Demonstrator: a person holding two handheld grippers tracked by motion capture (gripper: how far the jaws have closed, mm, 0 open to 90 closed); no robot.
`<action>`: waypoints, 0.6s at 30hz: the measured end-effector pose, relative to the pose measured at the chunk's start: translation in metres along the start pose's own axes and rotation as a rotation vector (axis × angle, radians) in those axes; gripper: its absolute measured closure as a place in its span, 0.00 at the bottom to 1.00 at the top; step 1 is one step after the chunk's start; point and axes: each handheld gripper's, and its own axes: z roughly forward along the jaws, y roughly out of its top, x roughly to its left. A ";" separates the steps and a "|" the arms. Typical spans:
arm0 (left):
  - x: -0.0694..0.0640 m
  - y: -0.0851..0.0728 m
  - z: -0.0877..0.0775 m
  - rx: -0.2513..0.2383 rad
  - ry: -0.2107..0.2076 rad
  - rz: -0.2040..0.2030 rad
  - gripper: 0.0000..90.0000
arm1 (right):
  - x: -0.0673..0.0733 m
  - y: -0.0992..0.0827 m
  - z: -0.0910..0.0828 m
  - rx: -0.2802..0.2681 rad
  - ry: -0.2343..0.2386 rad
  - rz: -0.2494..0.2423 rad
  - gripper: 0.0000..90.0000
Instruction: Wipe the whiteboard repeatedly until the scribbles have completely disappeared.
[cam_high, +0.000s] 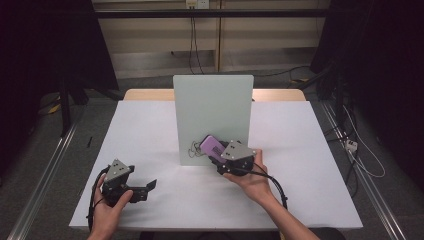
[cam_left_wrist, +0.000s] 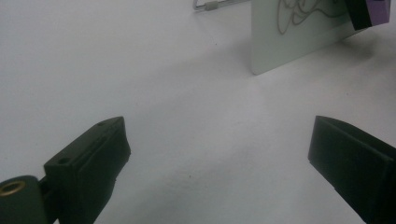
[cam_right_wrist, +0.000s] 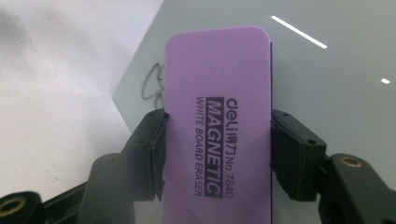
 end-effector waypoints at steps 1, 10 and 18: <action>-0.001 0.000 0.000 0.002 0.000 0.001 0.06 | -0.002 -0.001 -0.002 -0.001 -0.007 0.002 0.46; -0.001 0.000 0.001 -0.002 0.003 -0.003 0.06 | -0.020 -0.012 -0.025 -0.005 -0.062 0.030 0.46; -0.006 0.000 0.003 0.011 -0.009 0.009 0.06 | -0.030 -0.018 -0.038 -0.004 -0.107 0.050 0.46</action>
